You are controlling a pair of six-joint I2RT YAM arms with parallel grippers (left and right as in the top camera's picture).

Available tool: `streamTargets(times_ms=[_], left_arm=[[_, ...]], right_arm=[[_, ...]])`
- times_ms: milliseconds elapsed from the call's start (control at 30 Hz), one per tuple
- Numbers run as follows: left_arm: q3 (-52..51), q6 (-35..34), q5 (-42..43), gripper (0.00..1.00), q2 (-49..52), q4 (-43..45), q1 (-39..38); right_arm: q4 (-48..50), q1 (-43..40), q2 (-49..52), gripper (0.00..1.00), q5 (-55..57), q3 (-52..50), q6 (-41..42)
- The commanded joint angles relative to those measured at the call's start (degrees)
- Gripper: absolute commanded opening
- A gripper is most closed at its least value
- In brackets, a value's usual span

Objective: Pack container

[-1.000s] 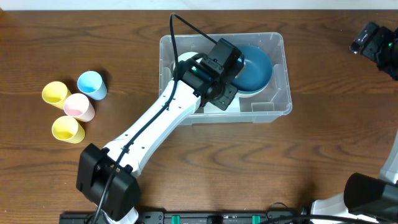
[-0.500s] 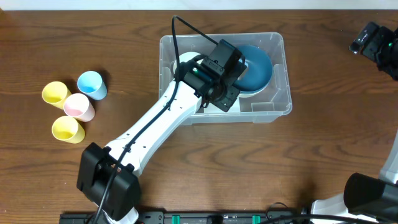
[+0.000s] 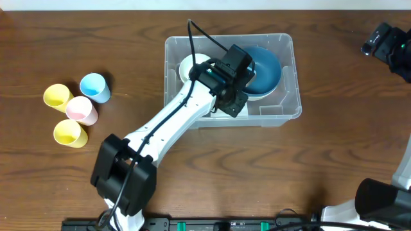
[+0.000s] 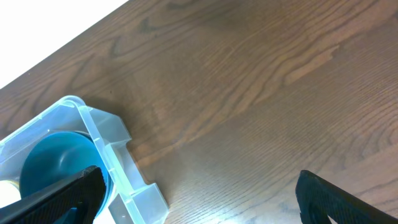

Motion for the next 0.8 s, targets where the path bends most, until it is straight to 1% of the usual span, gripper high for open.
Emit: streamTargets(times_ms=[0,233,267,300,433,467,500,533,567,600,633,667,767], left_arm=[[-0.39,0.79,0.55,0.06,1.90,0.42,-0.17],[-0.39,0.76,0.55,0.06,5.11,0.44,-0.17],[-0.39,0.76,0.55,0.04,5.53,0.20,-0.17],[-0.39,0.76,0.55,0.06,5.79,-0.02,-0.17],[-0.39,0.79,0.50,0.06,6.08,-0.20,-0.17],[-0.39,0.79,0.50,0.07,6.08,-0.15,-0.17],[-0.39,0.79,0.50,0.16,6.08,-0.13,-0.17],[-0.37,0.79,0.44,0.28,6.08,-0.13,-0.17],[-0.37,0.79,0.33,0.36,6.08,-0.15,-0.17],[-0.37,0.79,0.33,0.47,6.08,-0.15,-0.17],[-0.37,0.79,0.33,0.51,6.08,-0.15,-0.17],[-0.37,0.79,0.31,0.53,6.08,-0.15,-0.17],[-0.37,0.79,0.31,0.53,6.08,-0.17,-0.17]], right_arm=[[-0.04,0.11,-0.07,0.99,0.00,-0.09,0.74],[-0.02,0.09,-0.07,0.99,0.02,-0.09,0.74],[-0.04,0.09,-0.07,0.99,0.02,-0.09,0.74],[-0.04,0.11,-0.07,0.99,0.02,-0.09,0.74],[-0.04,0.11,-0.07,0.99,0.02,-0.09,0.74],[-0.04,0.11,-0.07,0.99,0.00,-0.09,0.74],[-0.04,0.11,-0.07,0.99,0.02,-0.09,0.74],[-0.02,0.11,-0.07,0.99,0.02,-0.09,0.74],[-0.02,0.09,-0.07,0.99,0.02,-0.09,0.74],[-0.04,0.11,-0.07,0.99,0.02,-0.09,0.74],[0.00,0.11,-0.07,0.99,0.00,-0.09,0.74],[0.00,0.07,-0.07,0.99,0.00,-0.09,0.74],[-0.02,0.09,-0.07,0.99,0.00,-0.09,0.74]])
